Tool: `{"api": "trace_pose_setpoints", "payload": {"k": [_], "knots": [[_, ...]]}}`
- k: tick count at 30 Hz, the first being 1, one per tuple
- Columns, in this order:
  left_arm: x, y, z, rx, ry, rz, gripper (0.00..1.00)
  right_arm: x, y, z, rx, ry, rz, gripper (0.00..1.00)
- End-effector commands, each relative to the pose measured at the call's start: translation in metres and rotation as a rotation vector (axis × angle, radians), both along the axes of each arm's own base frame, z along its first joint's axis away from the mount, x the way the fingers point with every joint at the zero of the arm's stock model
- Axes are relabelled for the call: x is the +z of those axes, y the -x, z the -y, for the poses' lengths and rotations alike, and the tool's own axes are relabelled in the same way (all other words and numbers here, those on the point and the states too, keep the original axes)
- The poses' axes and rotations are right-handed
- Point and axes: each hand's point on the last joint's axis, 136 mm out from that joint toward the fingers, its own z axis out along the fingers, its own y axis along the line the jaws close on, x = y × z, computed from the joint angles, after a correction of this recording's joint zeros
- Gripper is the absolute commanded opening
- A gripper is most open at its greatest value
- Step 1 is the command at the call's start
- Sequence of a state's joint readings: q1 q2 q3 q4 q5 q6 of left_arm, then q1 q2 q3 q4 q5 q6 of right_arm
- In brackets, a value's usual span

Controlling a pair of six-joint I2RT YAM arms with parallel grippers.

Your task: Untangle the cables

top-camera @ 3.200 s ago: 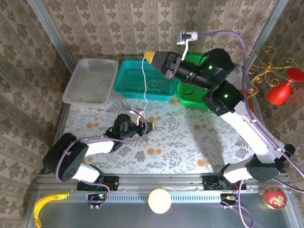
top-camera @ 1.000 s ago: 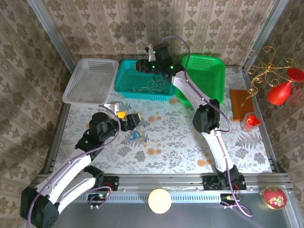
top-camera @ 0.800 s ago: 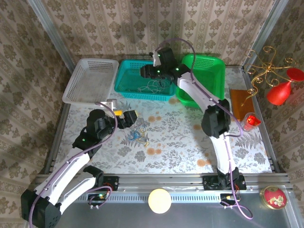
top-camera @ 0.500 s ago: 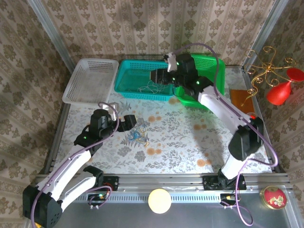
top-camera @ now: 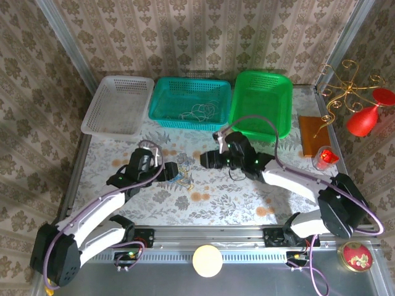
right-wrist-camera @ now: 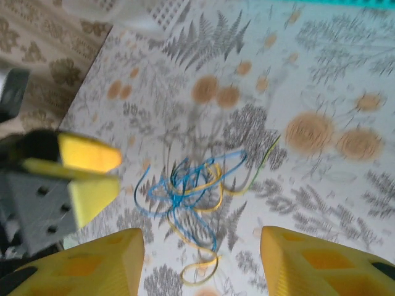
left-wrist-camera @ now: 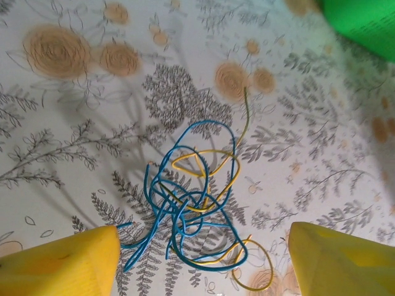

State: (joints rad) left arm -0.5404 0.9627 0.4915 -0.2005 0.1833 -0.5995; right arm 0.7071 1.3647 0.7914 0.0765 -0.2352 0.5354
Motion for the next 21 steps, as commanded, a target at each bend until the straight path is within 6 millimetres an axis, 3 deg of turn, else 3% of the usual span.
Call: {"api": "trace_pose_setpoints", "payload": {"k": [1, 8, 15, 21], "knots": [[-0.005, -0.008, 0.006, 0.021, -0.002, 0.012, 0.72, 0.02, 0.003, 0.003, -0.037, -0.048, 0.105, 0.54], [-0.021, -0.015, 0.013, 0.038, -0.017, -0.004, 0.67, 0.008, 0.017, 0.017, -0.057, -0.051, 0.13, 0.55], [-0.029, -0.017, 0.014, 0.055, -0.024, -0.004, 0.59, 0.012, 0.019, 0.017, -0.042, -0.056, 0.152, 0.55], [-0.025, -0.02, 0.017, 0.042, -0.014, 0.028, 0.37, 0.008, 0.021, 0.006, -0.004, -0.069, 0.15, 0.55]]}}
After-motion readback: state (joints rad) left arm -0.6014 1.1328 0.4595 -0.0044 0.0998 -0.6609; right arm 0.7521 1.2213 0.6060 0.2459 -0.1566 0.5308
